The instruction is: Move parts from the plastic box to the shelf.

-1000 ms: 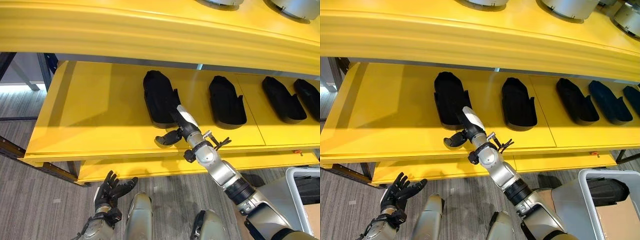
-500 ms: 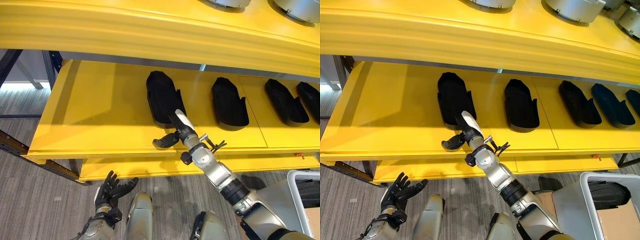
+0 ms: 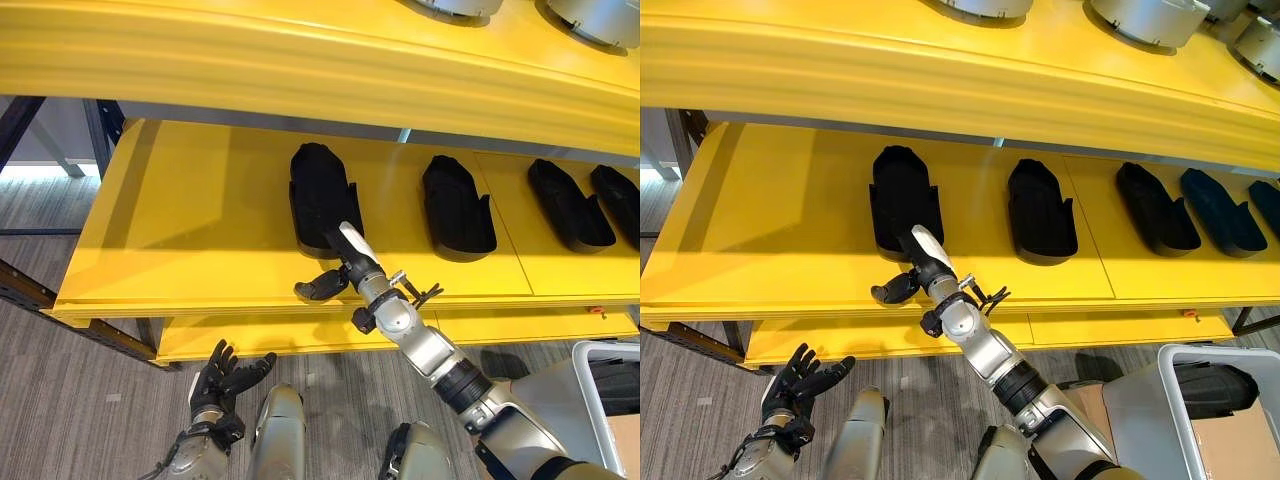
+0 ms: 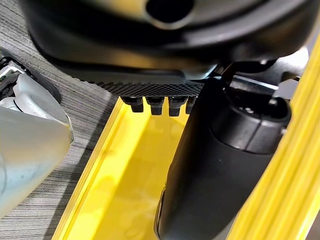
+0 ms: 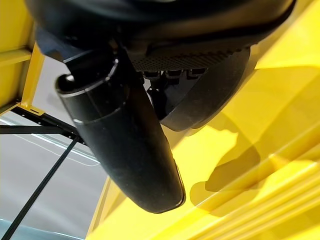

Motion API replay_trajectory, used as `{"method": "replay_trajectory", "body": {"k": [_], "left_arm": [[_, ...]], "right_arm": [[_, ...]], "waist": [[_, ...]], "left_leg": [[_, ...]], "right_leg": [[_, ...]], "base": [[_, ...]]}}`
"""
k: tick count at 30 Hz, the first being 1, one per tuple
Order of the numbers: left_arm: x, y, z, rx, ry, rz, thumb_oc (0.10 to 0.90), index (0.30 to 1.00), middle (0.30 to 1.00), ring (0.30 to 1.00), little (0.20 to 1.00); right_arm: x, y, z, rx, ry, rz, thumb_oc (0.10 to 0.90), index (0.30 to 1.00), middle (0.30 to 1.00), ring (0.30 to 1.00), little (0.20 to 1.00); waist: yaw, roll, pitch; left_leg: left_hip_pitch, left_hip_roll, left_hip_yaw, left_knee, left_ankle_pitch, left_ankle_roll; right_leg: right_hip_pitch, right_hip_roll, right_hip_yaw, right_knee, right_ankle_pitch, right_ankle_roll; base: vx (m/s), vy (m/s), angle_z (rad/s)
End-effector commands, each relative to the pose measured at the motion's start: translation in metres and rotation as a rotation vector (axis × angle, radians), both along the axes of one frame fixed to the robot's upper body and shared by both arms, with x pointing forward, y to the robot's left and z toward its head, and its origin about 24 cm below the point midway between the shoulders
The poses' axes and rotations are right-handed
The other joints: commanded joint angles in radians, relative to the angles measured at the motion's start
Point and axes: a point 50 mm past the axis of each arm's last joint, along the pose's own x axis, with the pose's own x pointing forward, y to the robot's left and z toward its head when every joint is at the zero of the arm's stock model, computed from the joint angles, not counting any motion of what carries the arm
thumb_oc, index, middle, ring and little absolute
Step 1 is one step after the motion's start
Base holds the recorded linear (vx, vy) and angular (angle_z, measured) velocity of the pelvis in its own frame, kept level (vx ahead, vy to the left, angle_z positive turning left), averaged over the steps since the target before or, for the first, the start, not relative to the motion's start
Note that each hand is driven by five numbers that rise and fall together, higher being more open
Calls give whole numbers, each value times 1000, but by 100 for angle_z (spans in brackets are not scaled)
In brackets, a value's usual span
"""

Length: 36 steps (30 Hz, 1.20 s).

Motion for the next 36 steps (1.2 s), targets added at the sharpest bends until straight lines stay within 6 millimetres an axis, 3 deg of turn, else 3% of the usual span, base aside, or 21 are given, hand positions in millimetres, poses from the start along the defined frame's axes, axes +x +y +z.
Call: {"method": "replay_trajectory", "body": {"k": [1, 7, 11, 18, 24, 31, 36], "left_arm": [[17, -4, 32, 68, -171, -68, 900, 1000, 1000, 1000, 1000], [17, -3, 33, 70, -177, -67, 900, 1000, 1000, 1000, 1000], [16, -2, 33, 68, -175, -54, 900, 1000, 1000, 1000, 1000], [14, 1, 31, 63, -173, -19, 900, 1000, 1000, 1000, 1000], [13, 0, 32, 61, -178, -12, 900, 1000, 1000, 1000, 1000], [12, -1, 30, 57, -175, -13, 900, 1000, 1000, 1000, 1000], [11, -1, 29, 57, -171, -16, 900, 1000, 1000, 1000, 1000]], "right_arm": [[-3, 27, 50, 140, -162, 118, 900, 1000, 1000, 1000, 1000], [-2, 26, 53, 132, -173, 112, 900, 1000, 1000, 1000, 1000], [3, 16, 63, 118, -235, 65, 900, 1000, 1000, 1000, 1000], [3, -23, 110, 43, -532, -97, 900, 1000, 1000, 1000, 1000], [-5, -43, 137, 7, -714, -189, 900, 1000, 1000, 1000, 1000], [-18, -49, 153, 31, -813, -193, 900, 1000, 1000, 1000, 1000], [-23, -47, 153, 46, -821, -169, 900, 1000, 1000, 1000, 1000]], "waist": [[12, 5, -9], [14, 5, -5], [13, 4, -5], [-4, 7, -14], [-17, 15, -28], [-27, 19, -43], [-30, 21, -48]], "left_leg": [[-2, -9, 0, -46, 9, 58], [-1, -9, 1, -48, 11, 58], [-4, -10, 0, -46, 10, 59], [-11, -9, -3, -36, 4, 60], [-28, -11, -3, -23, -2, 64], [-42, -10, -6, -18, -1, 66], [-45, -9, -4, -19, 1, 65]], "right_leg": [[17, 15, 17, 65, -72, -54], [18, 17, 17, 66, -71, -53], [17, 17, 16, 68, -73, -52], [9, 22, 19, 72, -77, -52], [-14, 27, 24, 84, -83, -53], [-29, 33, 27, 91, -87, -55], [-33, 33, 29, 91, -88, -55]], "base": [[0, 0, 0], [0, 0, 0], [0, 0, 0], [0, 0, 0], [0, 0, 0], [0, 0, 0], [0, 0, 0]]}}
